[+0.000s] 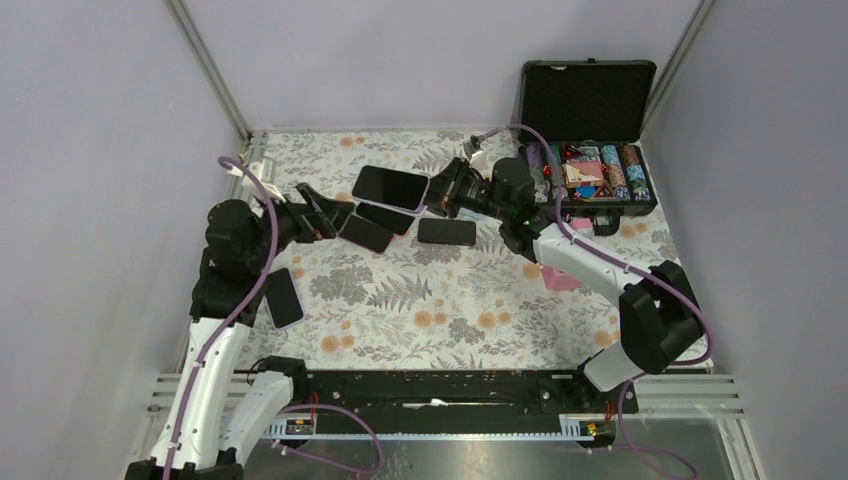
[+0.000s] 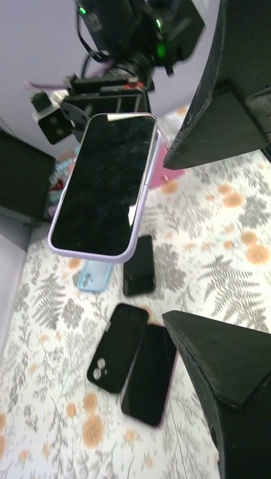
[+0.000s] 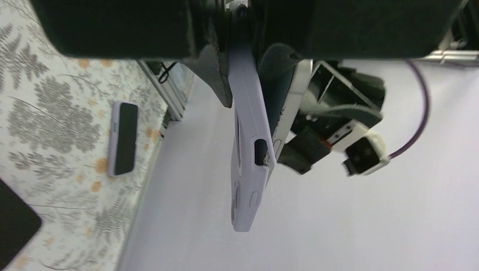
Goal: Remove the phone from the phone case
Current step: Remove the phone case from the phone.
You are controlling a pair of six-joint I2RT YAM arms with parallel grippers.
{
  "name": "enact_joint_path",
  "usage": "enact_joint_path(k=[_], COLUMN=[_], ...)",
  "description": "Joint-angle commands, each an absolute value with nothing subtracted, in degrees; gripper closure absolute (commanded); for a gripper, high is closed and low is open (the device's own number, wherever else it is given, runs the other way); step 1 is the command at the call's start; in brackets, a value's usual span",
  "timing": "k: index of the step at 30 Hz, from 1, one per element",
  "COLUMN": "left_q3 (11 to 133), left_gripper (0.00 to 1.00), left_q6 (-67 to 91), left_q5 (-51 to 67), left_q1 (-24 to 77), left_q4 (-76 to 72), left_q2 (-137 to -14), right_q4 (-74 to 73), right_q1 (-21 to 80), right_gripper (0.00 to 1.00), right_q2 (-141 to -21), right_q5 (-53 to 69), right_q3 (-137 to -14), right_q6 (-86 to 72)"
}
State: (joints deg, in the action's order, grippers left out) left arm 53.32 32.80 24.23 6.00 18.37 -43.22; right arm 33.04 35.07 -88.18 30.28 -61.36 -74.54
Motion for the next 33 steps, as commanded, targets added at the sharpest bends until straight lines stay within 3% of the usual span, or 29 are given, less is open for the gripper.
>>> enact_joint_path(k=[1,9,14,18,27,29,33], left_q3=[56.66,56.74,60.79,62.42,57.70,57.07,56.16], left_gripper=[0.01,0.05,0.08,0.14,0.40,0.41,0.32], left_q6=[18.84,11.13,5.71,3.82,2.24,1.98,-0.74], left_q5=[15.48,0.48,-6.22,-6.76,-7.84,-6.68,-3.61], left_q1=[12.18,34.98,44.72,47.33,48.51,48.51,48.56], left_q4=[21.97,21.80,21.24,19.77,13.86,13.20,12.90], left_q2=[-41.30,-48.94,-58.60,-63.32,-63.53,-63.82,-64.02], right_q4=[26.20,6.66,2.32,0.44,-4.29,-4.99,-6.54], right_q1=[34.75,36.21,37.35,37.70,37.79,37.83,37.83], right_gripper=[1.00,1.00,1.00,1.00,1.00,1.00,1.00], right_q2=[-84.02,-83.51,-84.07,-84.25,-84.07,-84.17,-84.56], right_q5=[26.92,21.40,20.12,19.62,19.10,19.30,20.28], right_q3=[-60.98,-62.32,-63.24,-63.36,-64.00,-64.27,-65.56], right_q6=[-70.82,-67.06,-67.32,-67.17,-71.72,-72.45,-73.36])
